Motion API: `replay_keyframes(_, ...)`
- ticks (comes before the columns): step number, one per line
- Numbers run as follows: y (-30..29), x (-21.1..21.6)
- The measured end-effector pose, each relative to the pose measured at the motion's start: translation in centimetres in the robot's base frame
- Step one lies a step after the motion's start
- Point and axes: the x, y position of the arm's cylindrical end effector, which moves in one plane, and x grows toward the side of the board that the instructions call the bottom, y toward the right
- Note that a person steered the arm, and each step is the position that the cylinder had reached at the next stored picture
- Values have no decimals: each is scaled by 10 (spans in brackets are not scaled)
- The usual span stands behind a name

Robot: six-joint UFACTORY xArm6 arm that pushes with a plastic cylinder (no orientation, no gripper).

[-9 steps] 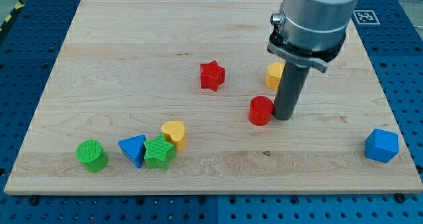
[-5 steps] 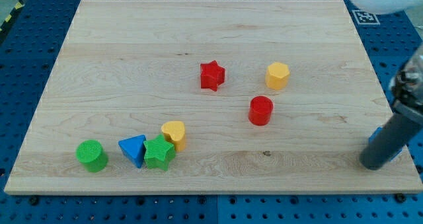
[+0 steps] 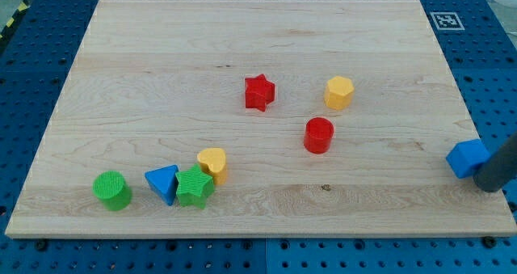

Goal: Move the blue cube to the center right

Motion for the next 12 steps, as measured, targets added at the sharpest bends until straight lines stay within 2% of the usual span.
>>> replay_keyframes(3, 0, -64)
replay_keyframes(4, -16, -69)
replay_keyframes(6, -60, -56)
replay_keyframes(10, -69, -30)
replay_keyframes(12, -107, -26)
